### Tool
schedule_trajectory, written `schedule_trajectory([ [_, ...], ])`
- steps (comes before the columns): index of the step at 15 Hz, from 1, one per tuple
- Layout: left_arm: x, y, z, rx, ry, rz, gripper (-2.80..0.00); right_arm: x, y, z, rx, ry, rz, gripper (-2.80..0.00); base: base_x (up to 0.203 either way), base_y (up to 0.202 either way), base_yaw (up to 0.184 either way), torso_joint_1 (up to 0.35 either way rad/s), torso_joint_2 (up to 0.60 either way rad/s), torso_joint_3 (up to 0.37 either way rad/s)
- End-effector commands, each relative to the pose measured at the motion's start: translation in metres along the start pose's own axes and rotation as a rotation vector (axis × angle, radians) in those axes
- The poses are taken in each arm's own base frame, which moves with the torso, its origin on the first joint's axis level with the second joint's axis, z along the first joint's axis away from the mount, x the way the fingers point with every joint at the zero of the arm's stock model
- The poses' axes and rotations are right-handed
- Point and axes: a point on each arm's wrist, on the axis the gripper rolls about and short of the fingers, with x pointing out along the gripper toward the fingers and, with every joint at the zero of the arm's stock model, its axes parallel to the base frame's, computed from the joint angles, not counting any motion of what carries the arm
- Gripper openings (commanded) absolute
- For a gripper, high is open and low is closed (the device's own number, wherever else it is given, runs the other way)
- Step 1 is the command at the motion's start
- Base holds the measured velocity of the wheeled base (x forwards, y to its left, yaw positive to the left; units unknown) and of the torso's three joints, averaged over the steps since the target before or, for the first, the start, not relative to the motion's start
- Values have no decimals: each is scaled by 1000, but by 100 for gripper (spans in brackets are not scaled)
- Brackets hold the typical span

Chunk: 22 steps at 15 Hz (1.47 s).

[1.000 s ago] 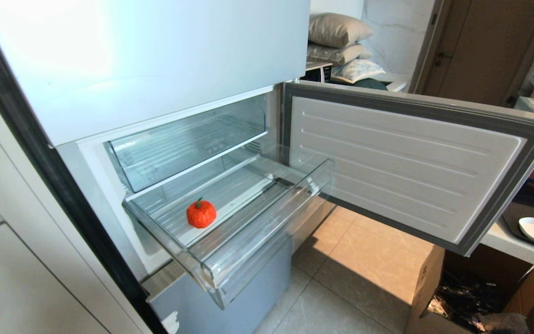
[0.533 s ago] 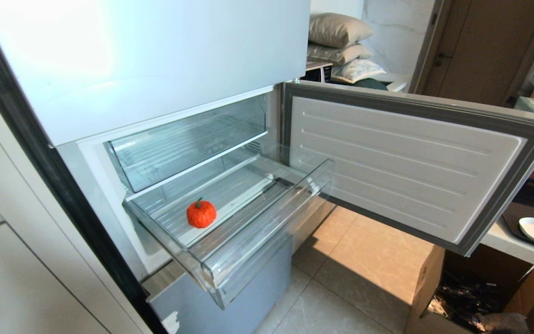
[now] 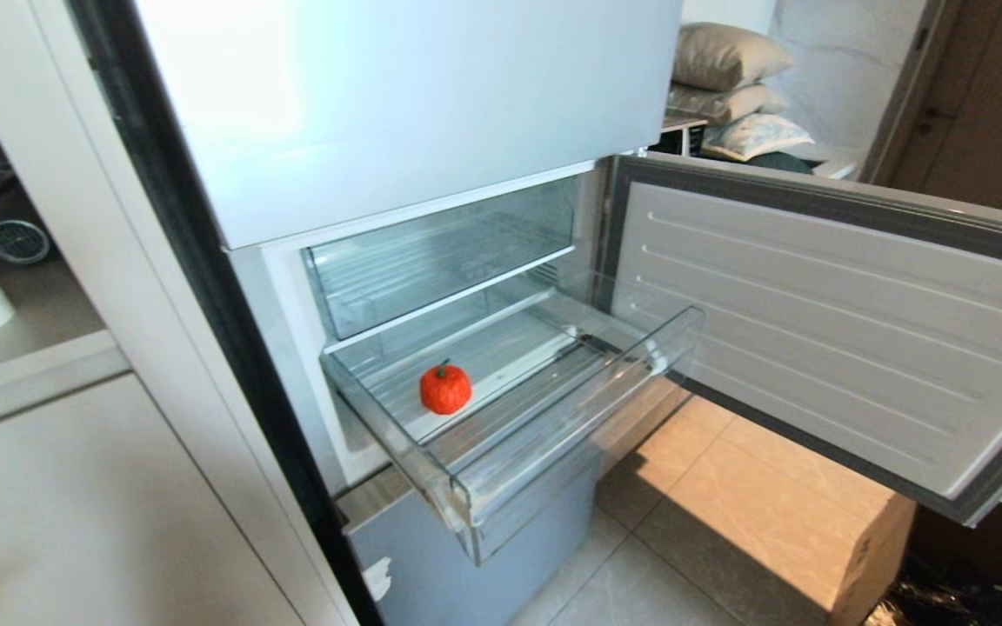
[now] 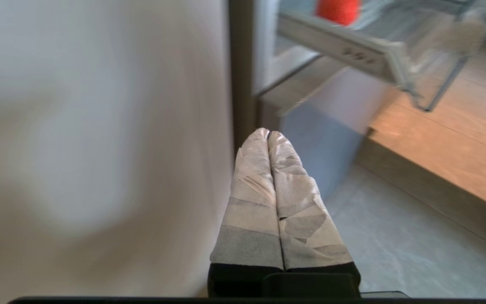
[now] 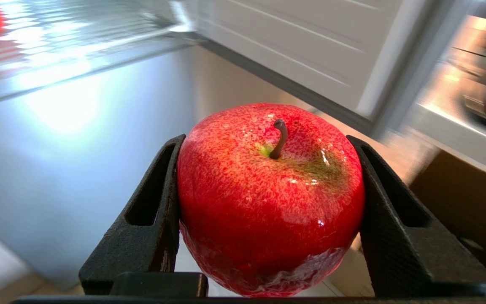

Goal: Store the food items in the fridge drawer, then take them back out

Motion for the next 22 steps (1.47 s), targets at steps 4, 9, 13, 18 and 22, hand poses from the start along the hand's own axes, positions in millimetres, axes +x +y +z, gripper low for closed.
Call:
schedule_trajectory([
  [4, 0, 0, 0, 0, 0, 1, -280, 0, 0, 0, 1, 3, 1, -280, 3, -9, 176, 3, 1, 6],
  [9, 0, 0, 0, 0, 1, 1, -280, 0, 0, 0, 0, 2, 1, -280, 2, -8, 173, 4, 2, 2],
  [13, 0, 0, 0, 0, 1, 1, -280, 0, 0, 0, -13, 5, 12, -280, 0, -3, 88, 3, 3, 2],
  [18, 0, 0, 0, 0, 1, 1, -280, 29, 1, 30, 8, 148, 94, -280, 0, 0, 0, 0, 0, 0],
  [22, 0, 0, 0, 0, 1, 0, -280, 99, -3, 82, 157, 264, 95, -280, 0, 0, 0, 0, 0, 0],
])
